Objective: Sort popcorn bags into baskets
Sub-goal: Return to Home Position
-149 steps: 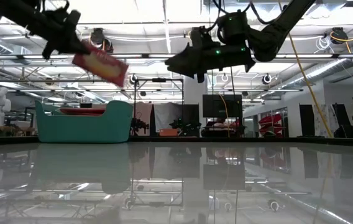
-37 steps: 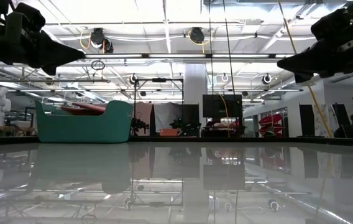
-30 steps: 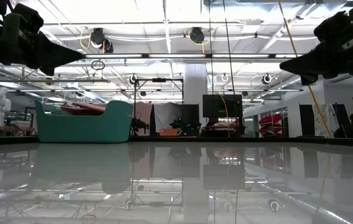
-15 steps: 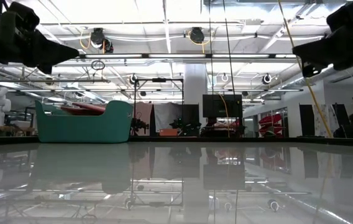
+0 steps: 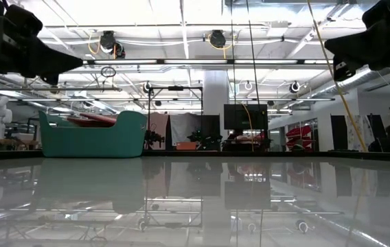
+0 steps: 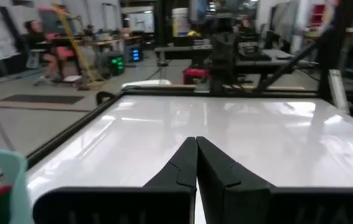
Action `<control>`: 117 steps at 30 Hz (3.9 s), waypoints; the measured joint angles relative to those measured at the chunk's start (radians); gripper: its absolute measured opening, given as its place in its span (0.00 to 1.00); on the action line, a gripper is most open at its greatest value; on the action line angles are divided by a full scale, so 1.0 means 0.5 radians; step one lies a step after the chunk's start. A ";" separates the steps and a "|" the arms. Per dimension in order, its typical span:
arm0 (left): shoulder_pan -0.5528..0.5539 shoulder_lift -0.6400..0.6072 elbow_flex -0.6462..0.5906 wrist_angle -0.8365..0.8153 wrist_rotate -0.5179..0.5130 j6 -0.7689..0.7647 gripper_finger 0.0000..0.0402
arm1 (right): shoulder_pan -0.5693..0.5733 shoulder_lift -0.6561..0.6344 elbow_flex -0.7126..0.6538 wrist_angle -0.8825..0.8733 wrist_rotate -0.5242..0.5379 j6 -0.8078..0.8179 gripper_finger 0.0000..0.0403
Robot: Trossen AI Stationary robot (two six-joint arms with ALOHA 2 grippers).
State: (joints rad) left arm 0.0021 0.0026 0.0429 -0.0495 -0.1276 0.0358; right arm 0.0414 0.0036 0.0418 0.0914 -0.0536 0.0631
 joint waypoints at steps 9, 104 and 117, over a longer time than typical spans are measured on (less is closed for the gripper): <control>-0.001 0.009 -0.063 0.129 0.216 0.020 0.01 | 0.000 0.001 0.000 0.011 0.000 0.000 0.00; 0.040 0.033 -0.066 0.211 0.060 0.172 0.05 | 0.000 0.001 0.000 0.017 0.001 0.001 0.00; 0.040 0.033 -0.065 0.211 0.060 0.173 0.05 | 0.000 0.001 0.000 0.017 0.001 0.001 0.00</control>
State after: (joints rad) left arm 0.0223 0.0193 0.0105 0.0563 -0.0978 0.1221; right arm 0.0414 0.0040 0.0418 0.0998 -0.0532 0.0635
